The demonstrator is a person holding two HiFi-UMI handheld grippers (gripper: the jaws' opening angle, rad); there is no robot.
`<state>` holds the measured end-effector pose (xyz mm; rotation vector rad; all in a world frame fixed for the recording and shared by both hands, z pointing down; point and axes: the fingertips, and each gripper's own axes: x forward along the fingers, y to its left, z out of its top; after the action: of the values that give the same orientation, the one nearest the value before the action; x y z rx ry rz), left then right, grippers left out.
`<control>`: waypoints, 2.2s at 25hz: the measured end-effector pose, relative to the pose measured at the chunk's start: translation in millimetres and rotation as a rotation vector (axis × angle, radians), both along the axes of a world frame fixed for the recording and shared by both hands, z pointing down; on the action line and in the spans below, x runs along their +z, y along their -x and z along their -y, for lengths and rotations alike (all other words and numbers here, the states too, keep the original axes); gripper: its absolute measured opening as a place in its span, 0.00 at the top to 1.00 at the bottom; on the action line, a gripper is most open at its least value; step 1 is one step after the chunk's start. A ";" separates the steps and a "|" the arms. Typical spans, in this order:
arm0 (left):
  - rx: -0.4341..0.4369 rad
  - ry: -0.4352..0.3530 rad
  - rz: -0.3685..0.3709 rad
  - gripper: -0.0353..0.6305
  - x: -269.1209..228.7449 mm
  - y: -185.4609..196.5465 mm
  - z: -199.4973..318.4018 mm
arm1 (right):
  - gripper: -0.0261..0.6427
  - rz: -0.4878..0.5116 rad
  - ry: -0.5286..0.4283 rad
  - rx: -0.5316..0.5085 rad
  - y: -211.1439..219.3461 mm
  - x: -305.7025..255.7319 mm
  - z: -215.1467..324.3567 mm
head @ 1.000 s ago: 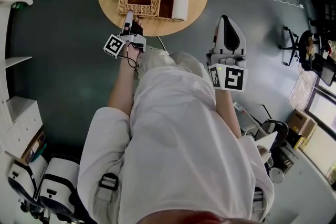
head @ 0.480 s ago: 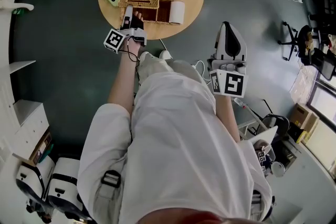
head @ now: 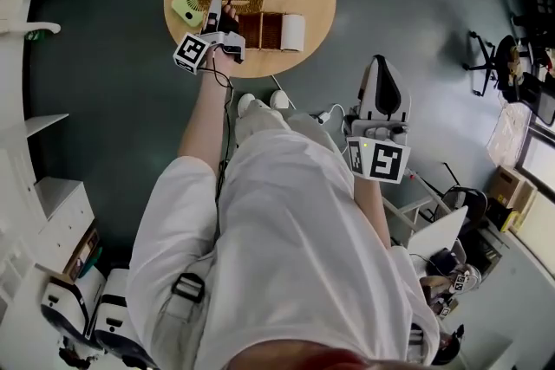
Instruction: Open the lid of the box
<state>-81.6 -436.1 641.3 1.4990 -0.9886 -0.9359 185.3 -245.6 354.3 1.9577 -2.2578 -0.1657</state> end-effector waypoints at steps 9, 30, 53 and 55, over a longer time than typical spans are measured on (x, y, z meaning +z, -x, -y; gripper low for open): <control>-0.012 0.028 -0.017 0.87 18.6 0.1 28.9 | 0.96 -0.013 0.015 0.061 -7.7 1.0 -17.6; 0.166 -0.230 0.562 0.96 -89.6 3.8 1.9 | 0.96 0.032 -0.008 0.043 12.3 -0.8 -29.3; 0.039 -0.742 1.413 0.96 -285.0 -10.1 -141.7 | 0.96 0.023 -0.134 -0.060 82.6 -35.6 -34.9; 0.007 -0.737 1.411 0.96 -295.8 -4.6 -159.8 | 0.96 0.020 -0.144 -0.066 85.9 -36.7 -45.4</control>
<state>-77.0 -276.3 345.5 2.8984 -1.6552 -0.0398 99.3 -200.3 317.6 1.9608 -2.3865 -0.3257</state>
